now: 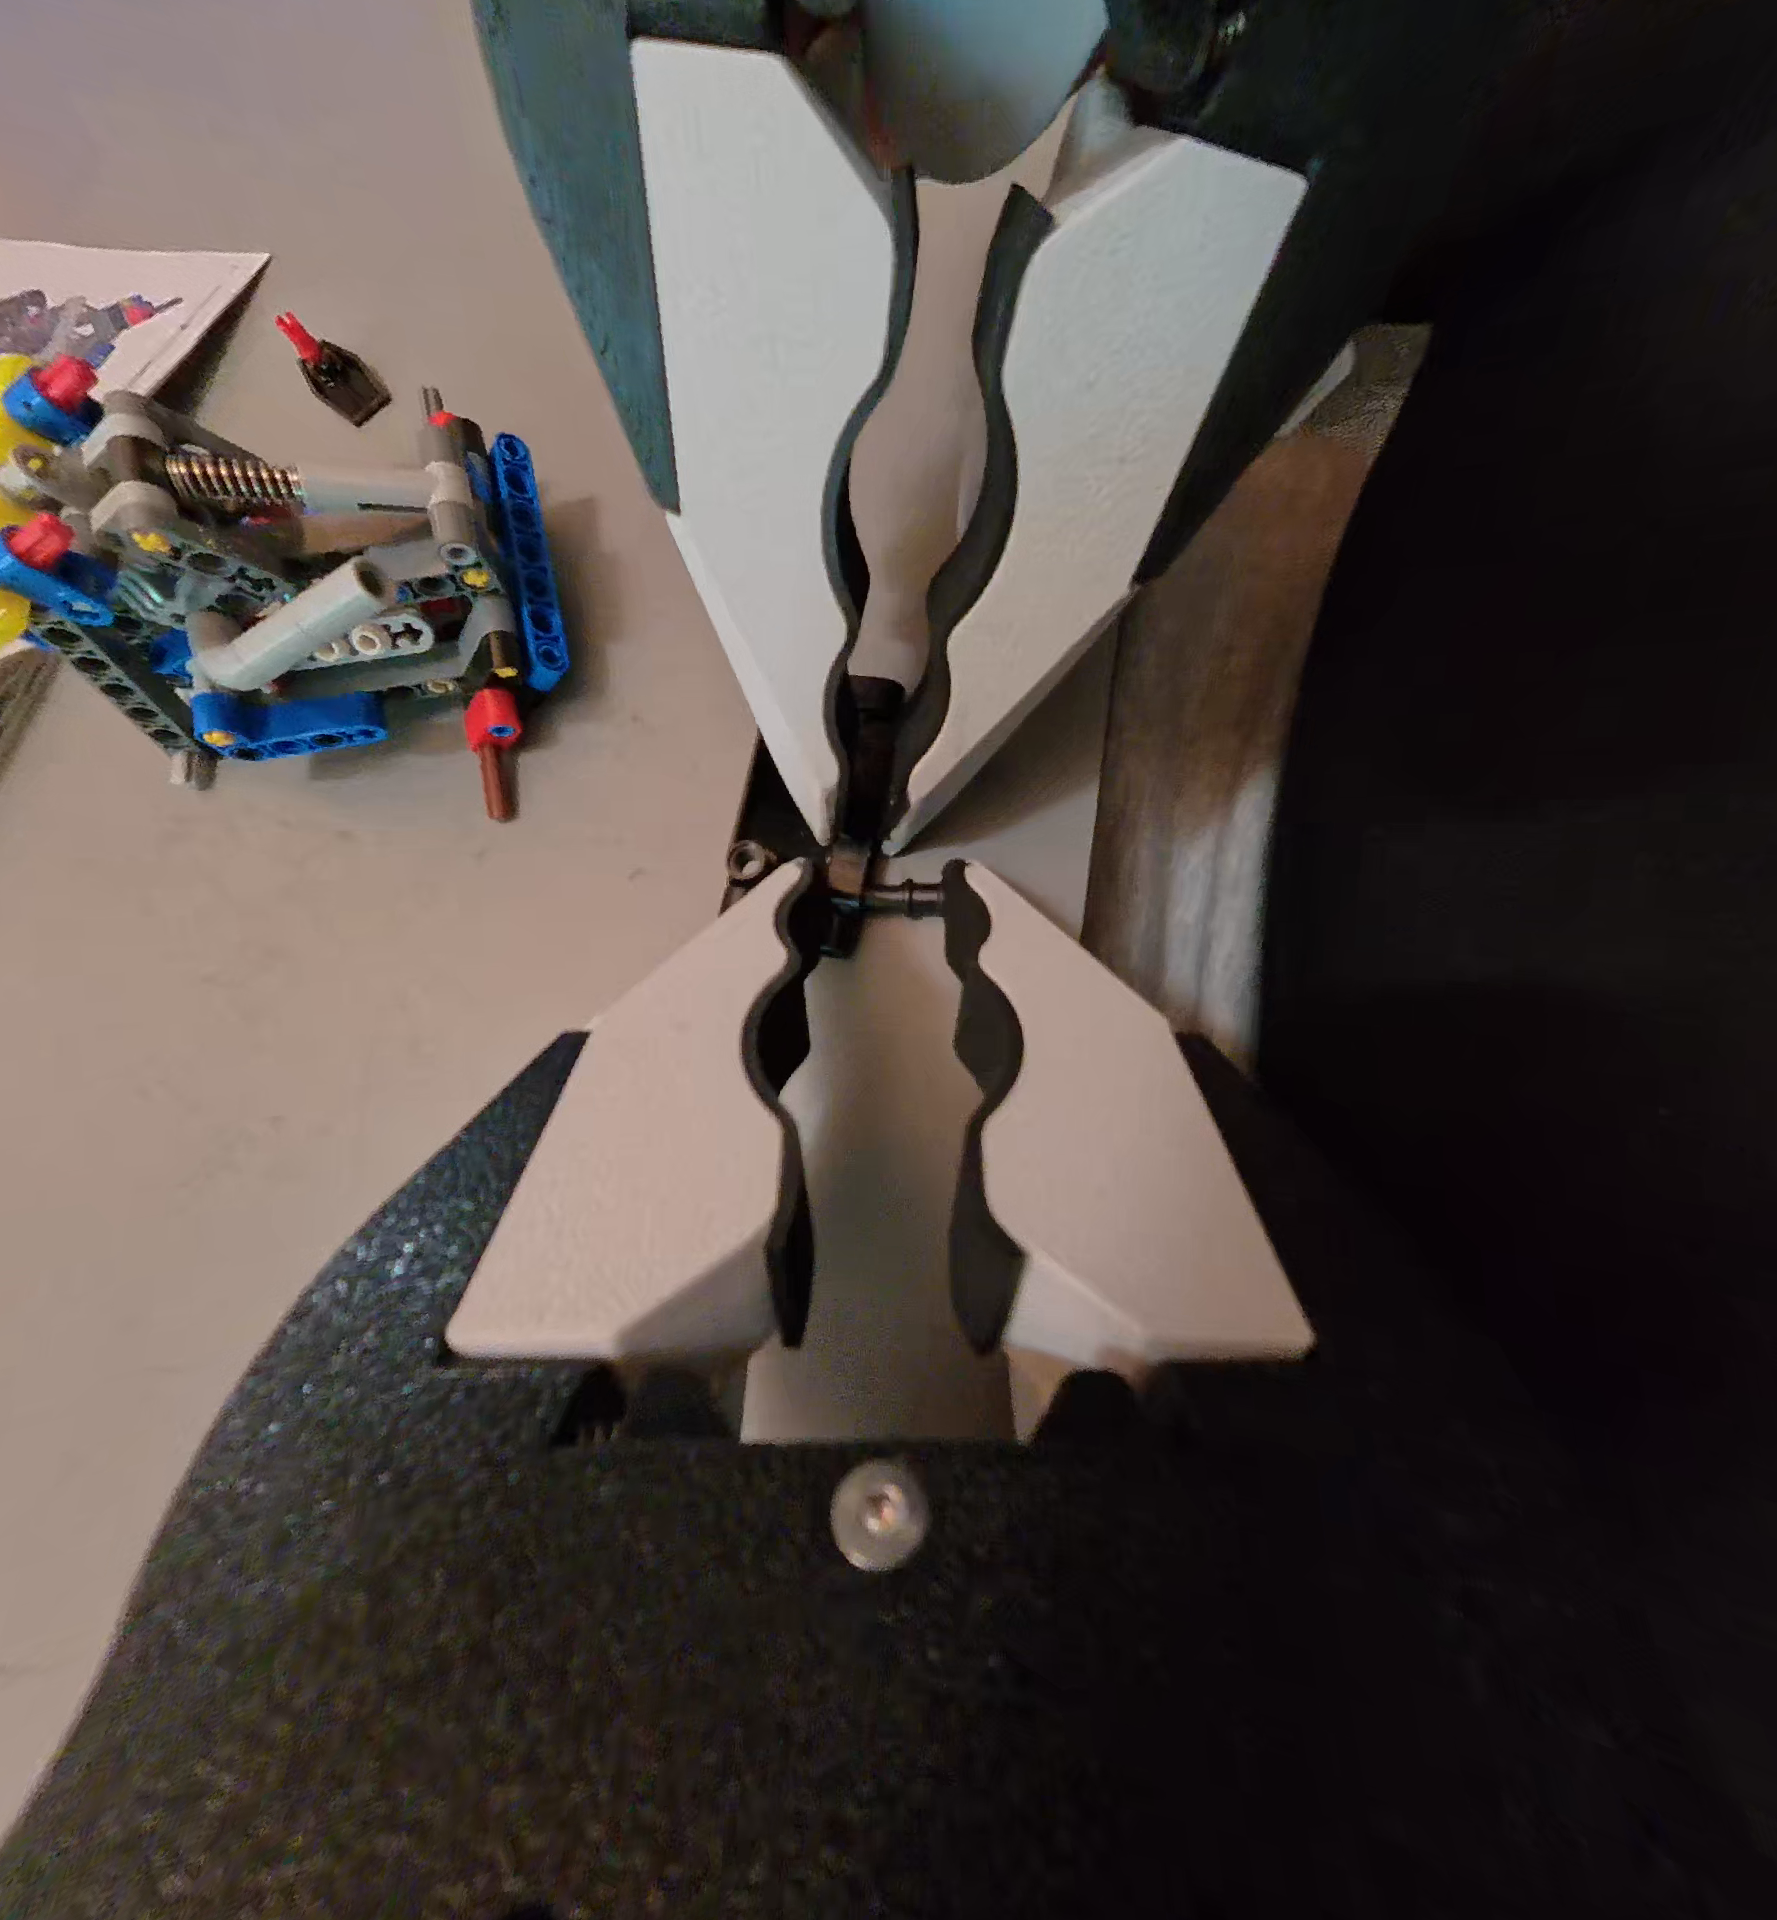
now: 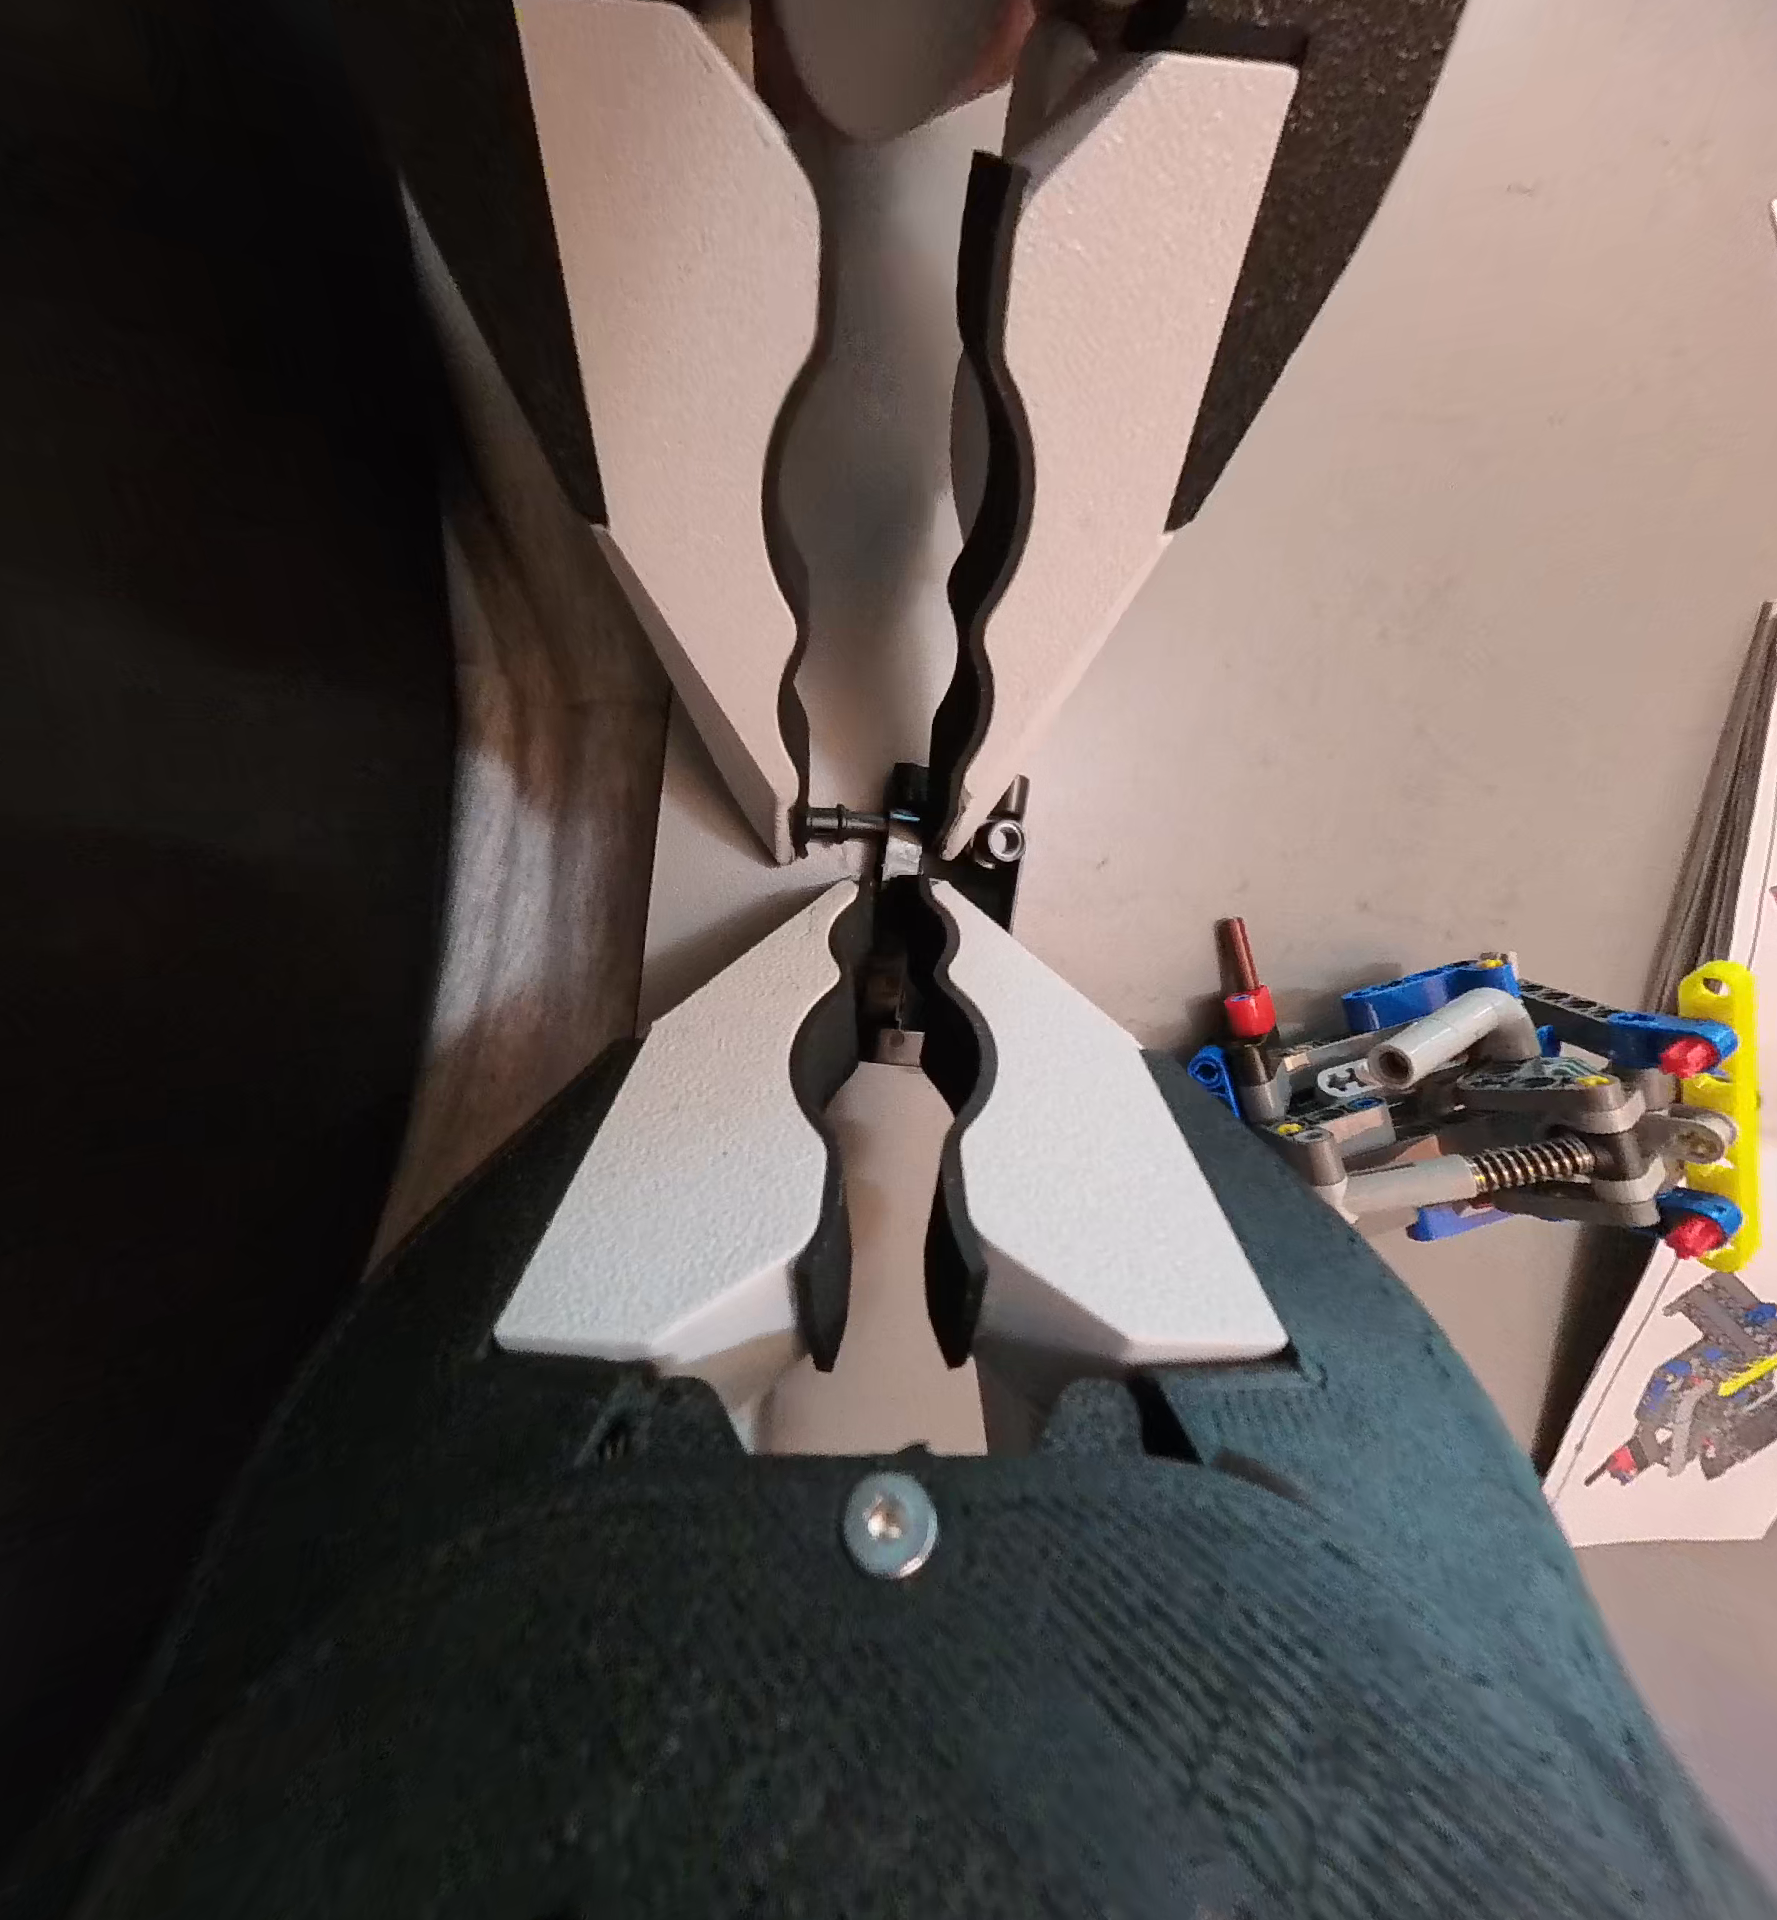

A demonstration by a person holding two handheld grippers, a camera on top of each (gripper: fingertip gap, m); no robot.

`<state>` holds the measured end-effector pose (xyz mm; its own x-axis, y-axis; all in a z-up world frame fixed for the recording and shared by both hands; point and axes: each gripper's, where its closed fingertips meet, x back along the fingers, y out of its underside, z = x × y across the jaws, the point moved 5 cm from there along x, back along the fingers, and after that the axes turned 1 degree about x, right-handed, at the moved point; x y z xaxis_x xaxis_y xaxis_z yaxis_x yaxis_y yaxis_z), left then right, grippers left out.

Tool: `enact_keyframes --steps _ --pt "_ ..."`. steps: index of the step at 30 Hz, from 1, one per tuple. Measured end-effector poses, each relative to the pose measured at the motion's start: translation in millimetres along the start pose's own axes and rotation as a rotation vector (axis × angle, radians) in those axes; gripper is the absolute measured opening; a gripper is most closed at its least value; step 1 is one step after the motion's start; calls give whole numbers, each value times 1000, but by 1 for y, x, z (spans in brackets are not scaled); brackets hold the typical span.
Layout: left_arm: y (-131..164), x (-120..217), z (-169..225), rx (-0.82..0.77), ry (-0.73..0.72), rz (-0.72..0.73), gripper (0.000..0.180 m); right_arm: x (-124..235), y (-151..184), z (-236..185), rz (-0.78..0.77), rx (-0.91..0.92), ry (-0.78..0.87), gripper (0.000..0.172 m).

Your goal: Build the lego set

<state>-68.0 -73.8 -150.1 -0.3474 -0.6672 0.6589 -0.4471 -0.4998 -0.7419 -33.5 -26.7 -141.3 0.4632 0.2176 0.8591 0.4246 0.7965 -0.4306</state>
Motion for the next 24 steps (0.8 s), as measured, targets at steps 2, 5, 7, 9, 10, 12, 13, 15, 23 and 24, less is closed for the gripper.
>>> enact_keyframes --steps 2,5,7,9,10,12,13,15,23,24 --pt "0 0 1 -22 -17 1 21 0 1 0 18 -17 -7 4" --pt "0 0 0 -19 -12 3 21 0 1 0 32 -30 -4 4" --pt "0 0 1 -25 -16 3 21 0 0 -1 11 -21 8 4" --pt "0 0 1 -33 -24 4 21 0 0 -1 -2 -10 17 5" --pt "0 0 1 -36 -26 5 21 0 0 -1 5 -13 16 5" --pt "0 0 1 -31 -33 5 21 0 1 -1 9 -14 25 5" --pt "0 0 1 -29 -45 4 21 0 0 -2 1 -8 35 5" --pt "-1 2 1 -80 -125 11 26 0 0 -2 -3 2 45 4" --pt "-1 4 3 -104 -162 13 28 0 2 -3 39 -34 28 5" --pt "-1 5 3 -108 -168 17 28 0 3 -3 47 -43 27 5"
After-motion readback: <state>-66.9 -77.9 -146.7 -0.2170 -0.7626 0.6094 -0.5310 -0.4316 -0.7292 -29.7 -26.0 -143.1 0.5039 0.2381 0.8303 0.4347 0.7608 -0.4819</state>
